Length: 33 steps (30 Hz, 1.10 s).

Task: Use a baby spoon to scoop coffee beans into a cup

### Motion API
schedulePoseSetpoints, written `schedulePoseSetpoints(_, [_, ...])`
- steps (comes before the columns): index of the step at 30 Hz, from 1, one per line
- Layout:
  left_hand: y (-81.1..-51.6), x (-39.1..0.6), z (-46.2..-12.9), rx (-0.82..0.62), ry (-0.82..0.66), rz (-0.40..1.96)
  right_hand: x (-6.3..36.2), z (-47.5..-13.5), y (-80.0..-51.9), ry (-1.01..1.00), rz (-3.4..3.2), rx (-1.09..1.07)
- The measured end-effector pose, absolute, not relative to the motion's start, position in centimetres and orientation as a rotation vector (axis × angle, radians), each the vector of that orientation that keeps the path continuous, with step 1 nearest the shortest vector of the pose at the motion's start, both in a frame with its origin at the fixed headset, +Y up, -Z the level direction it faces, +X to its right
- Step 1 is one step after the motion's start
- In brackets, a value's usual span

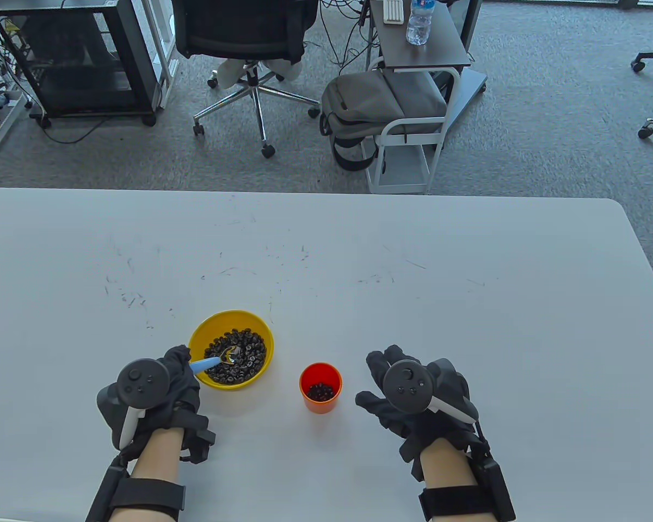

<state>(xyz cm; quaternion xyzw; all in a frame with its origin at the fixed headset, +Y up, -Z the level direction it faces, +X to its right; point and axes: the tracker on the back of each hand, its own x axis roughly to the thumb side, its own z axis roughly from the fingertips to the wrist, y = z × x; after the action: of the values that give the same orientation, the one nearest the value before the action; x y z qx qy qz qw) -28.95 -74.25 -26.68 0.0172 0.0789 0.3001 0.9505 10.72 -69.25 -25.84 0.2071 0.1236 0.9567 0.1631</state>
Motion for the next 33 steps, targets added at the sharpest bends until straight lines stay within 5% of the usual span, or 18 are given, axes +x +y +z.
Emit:
schedulePoseSetpoints(9, [-74.4, -29.0, -26.7, 0.011, 0.148, 0.501, 10.7, -25.9, -69.2, 0.351, 2.733, 0.592])
schedulePoseSetpoints(19, [-69.9, -25.8, -25.8, 0.219, -0.219, 0.323, 10.9, -25.5, -68.7, 0.26, 2.746, 0.584])
schedulePoseSetpoints(33, [-68.8, -20.2, -24.9, 0.059, -0.504, 0.171, 11.6, -25.0, -68.1, 0.054, 2.829, 0.524])
